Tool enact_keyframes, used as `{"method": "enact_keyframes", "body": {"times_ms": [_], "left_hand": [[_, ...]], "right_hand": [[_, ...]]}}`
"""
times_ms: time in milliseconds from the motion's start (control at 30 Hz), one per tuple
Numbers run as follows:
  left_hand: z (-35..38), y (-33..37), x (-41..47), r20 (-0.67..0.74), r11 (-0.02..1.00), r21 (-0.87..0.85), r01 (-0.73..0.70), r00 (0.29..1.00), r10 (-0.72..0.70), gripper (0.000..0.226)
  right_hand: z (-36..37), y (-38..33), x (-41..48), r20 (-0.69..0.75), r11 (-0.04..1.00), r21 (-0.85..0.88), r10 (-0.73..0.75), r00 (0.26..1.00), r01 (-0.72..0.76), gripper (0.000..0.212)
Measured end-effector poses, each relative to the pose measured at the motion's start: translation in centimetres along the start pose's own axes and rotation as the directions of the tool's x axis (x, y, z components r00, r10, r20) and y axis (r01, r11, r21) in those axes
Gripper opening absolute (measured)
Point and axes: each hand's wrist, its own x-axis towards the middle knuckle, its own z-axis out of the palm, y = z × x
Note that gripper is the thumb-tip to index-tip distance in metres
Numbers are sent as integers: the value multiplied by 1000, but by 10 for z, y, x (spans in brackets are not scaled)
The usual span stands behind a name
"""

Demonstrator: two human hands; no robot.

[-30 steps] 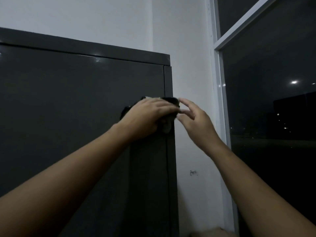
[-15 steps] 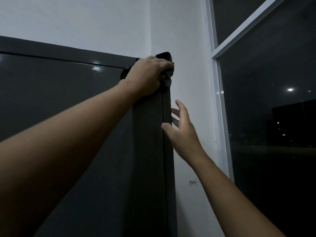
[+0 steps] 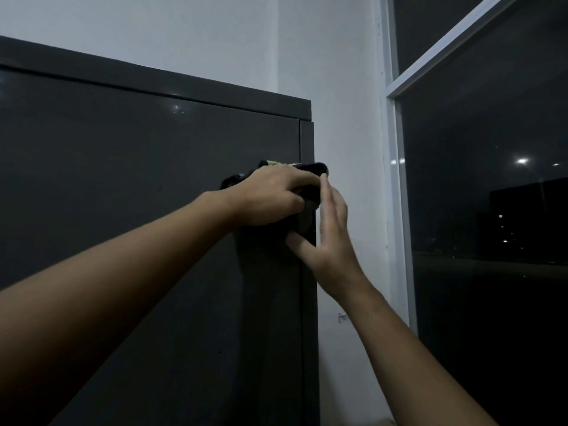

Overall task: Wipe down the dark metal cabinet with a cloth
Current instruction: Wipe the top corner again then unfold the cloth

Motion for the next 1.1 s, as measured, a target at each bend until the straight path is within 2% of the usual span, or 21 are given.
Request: {"method": "enact_keyframes", "body": {"times_ms": [67, 133, 200, 233, 267, 333, 433, 500, 567, 633, 700, 833, 967, 1100], "left_hand": [[0, 2, -9, 63, 932, -348, 101, 994, -84, 57], [-1, 0, -20, 58, 813, -570, 123, 992, -109, 60], [-6, -5, -31, -2, 725, -680, 111, 988, -154, 60], [-10, -8, -37, -67, 728, -680, 86, 982, -178, 62], [-16, -13, -44, -160, 773, -633, 51, 968, -195, 61], [-25, -22, -56, -324, 908, -420, 9, 933, -159, 56], [-24, -35, -68, -359, 992, -113, 49, 929, -87, 54], [-14, -39, -71, -328, 998, 24, 54, 944, -43, 55], [-8, -43, -73, -299, 997, 53, 49, 954, -31, 58], [-5, -46, -75, -294, 999, 8, 52, 955, -48, 62], [1, -48, -77, -327, 998, 57, 29, 945, -9, 63], [29, -44, -80, -339, 938, 343, 38, 937, 86, 68], [50, -42, -85, -386, 914, 395, 86, 919, 80, 65], [68, -39, -92, -377, 874, 467, 133, 924, 61, 55]], "right_hand": [[11, -7, 6, -13, 996, -92, -23, 1000, 22, 104], [18, -14, 16, -18, 978, -205, -54, 998, 49, 104], [26, -17, 27, -36, 960, -273, -73, 997, 60, 97], [29, -18, 31, -65, 961, -272, -71, 995, 51, 89], [32, -17, 36, -104, 964, -260, -79, 991, 50, 80], [33, -15, 49, -161, 952, -294, -143, 977, 91, 68], [24, -18, 87, -227, 923, -357, -237, 945, 146, 61], [17, -25, 116, -293, 924, -349, -267, 918, 158, 56], [12, -28, 132, -323, 916, -362, -299, 898, 174, 52], [10, -24, 129, -305, 897, -388, -344, 888, 214, 50], [9, -13, 111, -239, 858, -450, -383, 892, 248, 53], [11, 15, 51, -132, 819, -502, -391, 911, 278, 58], [29, 55, -48, -86, 836, -429, -416, 905, 343, 54], [44, 97, -147, 24, 831, -385, -426, 904, 402, 56]]}}
